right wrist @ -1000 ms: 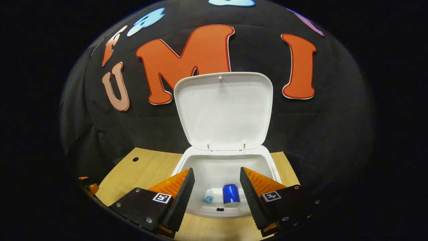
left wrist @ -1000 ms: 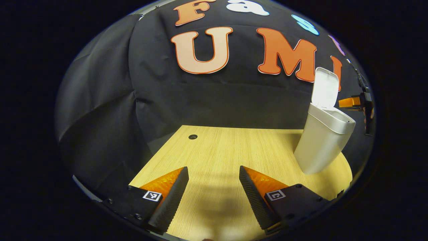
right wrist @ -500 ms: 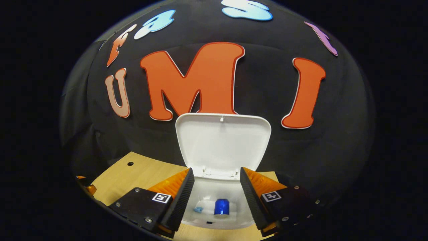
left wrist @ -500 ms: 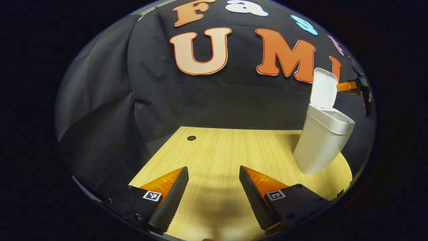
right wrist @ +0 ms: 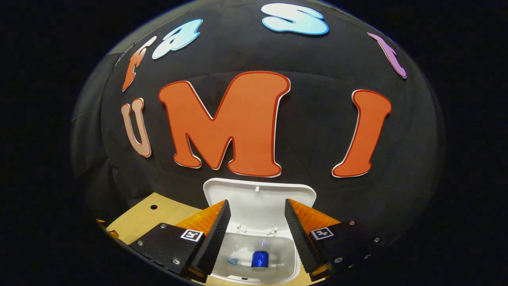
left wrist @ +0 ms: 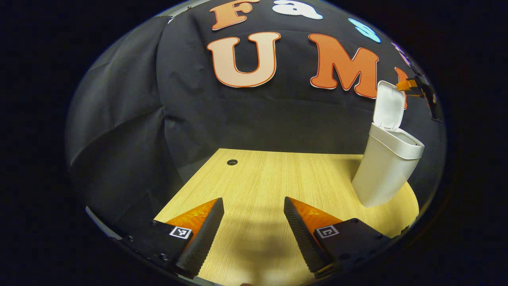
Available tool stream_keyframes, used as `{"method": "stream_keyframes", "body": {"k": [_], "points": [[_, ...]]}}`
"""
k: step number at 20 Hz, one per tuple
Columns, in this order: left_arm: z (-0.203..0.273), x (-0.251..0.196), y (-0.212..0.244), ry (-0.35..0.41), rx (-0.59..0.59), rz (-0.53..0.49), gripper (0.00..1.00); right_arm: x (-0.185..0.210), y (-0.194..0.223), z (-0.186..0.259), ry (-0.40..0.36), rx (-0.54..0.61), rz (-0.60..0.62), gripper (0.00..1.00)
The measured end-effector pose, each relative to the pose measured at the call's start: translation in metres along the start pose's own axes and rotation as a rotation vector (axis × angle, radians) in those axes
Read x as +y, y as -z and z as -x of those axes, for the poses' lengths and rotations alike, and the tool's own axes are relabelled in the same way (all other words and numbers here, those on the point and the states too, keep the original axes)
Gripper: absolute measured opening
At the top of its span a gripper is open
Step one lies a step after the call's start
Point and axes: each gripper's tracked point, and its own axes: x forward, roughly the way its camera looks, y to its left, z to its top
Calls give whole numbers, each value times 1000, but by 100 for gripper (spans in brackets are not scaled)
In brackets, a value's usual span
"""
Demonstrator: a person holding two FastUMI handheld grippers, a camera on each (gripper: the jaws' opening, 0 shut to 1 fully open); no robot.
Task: Press the lid of the desktop garbage bin to open it, pick up the crumpled paper on the desktop and throw it into the bin, then pick up the pop can on the desktop and drop it into the bin, and finally close the garbage bin lid.
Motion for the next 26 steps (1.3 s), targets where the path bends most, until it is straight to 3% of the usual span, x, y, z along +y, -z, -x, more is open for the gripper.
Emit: {"method": "stream_keyframes", "body": {"k": [10,14,19,26], "points": [[-4,1,10,11,17,17,97,-5,-40,-26,30,-75,-19,83],[-5,4,12,-1,22,21,97,-19,-35,-42,53,-56,-74,83],[-8,8,13,-15,25,45,98,-15,-31,-58,25,-31,-155,83],[-9,8,19,-14,30,36,97,-13,-21,-51,37,-5,-85,83]]}}
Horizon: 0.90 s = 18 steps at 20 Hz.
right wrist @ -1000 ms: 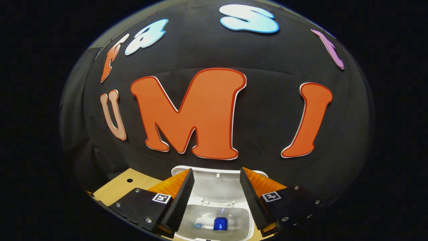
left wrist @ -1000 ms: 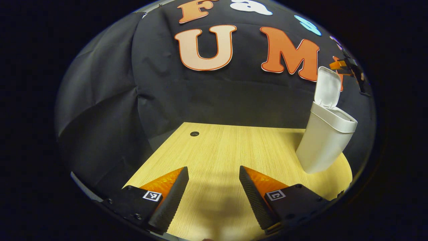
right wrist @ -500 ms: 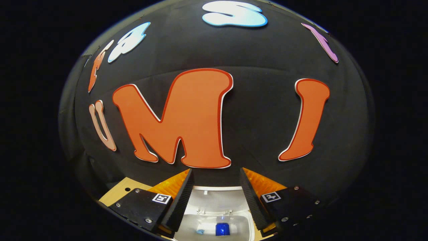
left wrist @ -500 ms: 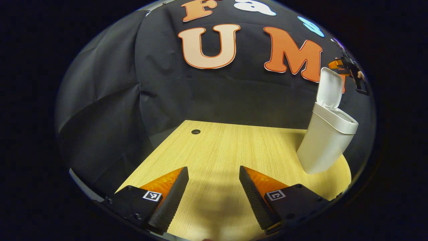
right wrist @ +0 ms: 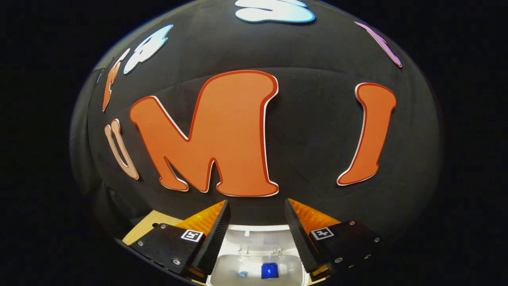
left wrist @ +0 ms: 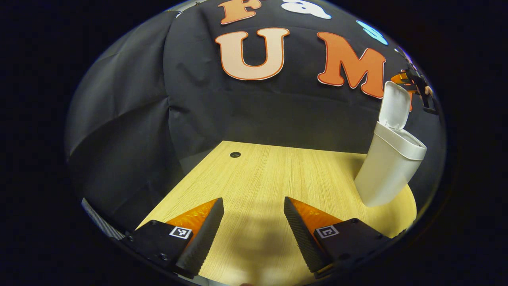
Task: Press the lid of the desktop garbage bin to open it, pick up the crumpled paper on the desktop and throw it into the bin, then pick up the pop can on the desktop and drop it into the bin, and finally close the garbage bin lid.
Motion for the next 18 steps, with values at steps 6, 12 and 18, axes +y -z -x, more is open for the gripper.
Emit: {"method": "stream_keyframes", "body": {"k": [6,12,18], "points": [[-2,-13,-1,33,0,-17,98,2,10,15,-10,40,12,83],[0,-19,-5,56,-12,-30,97,4,24,33,-17,61,16,83],[0,-20,-5,71,-10,-35,97,11,62,37,-34,147,20,84]]}}
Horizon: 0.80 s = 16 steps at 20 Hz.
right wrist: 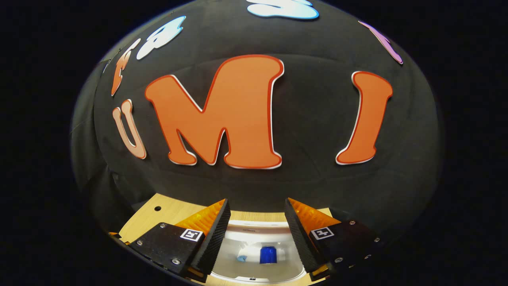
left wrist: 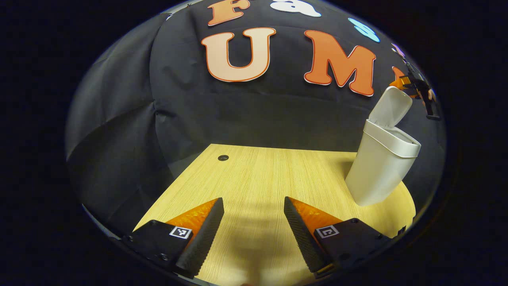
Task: Press the lid of the desktop garbage bin to open it, pick up the crumpled paper on the desktop and throw it into the bin, then pick up the pop can on the desktop and drop it into the bin, and finally close the garbage bin lid.
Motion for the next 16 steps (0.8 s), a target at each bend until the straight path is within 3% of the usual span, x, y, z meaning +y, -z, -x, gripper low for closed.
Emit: {"method": "stream_keyframes", "body": {"k": [16], "points": [[1,-6,0,72,20,-47,98,5,77,17,23,127,-12,84]]}}
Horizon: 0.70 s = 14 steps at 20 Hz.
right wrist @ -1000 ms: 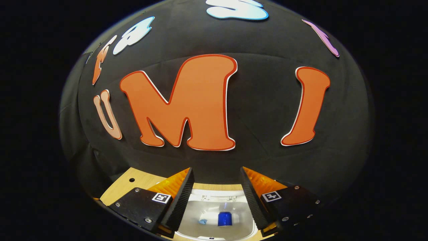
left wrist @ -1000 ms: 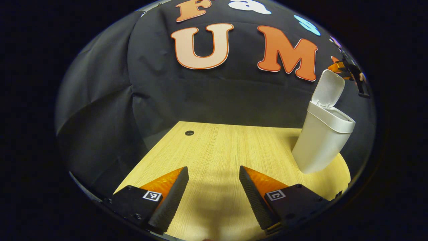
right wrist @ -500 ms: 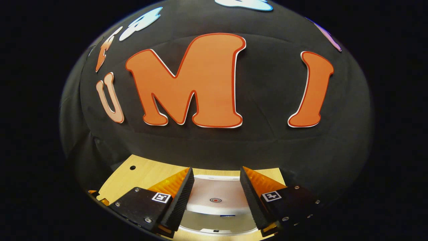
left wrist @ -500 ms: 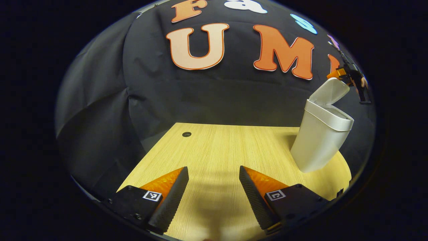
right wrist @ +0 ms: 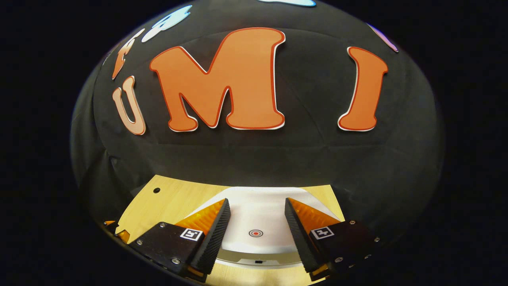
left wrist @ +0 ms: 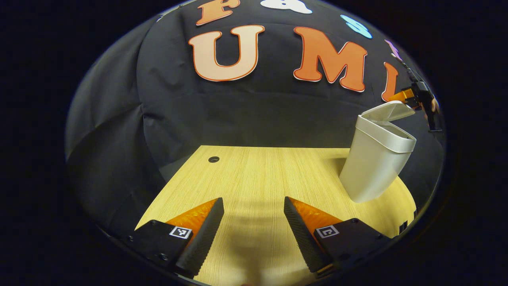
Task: Press the lid of the desktop garbage bin to open it, pick up the crumpled paper on the desktop and throw it into the bin, then pick up the pop can on the desktop and drop it into the bin, and finally close the garbage bin lid.
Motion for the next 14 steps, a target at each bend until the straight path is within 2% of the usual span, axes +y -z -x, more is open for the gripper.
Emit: {"method": "stream_keyframes", "body": {"k": [14], "points": [[3,-6,4,60,31,-39,97,1,54,10,13,91,21,84]]}}
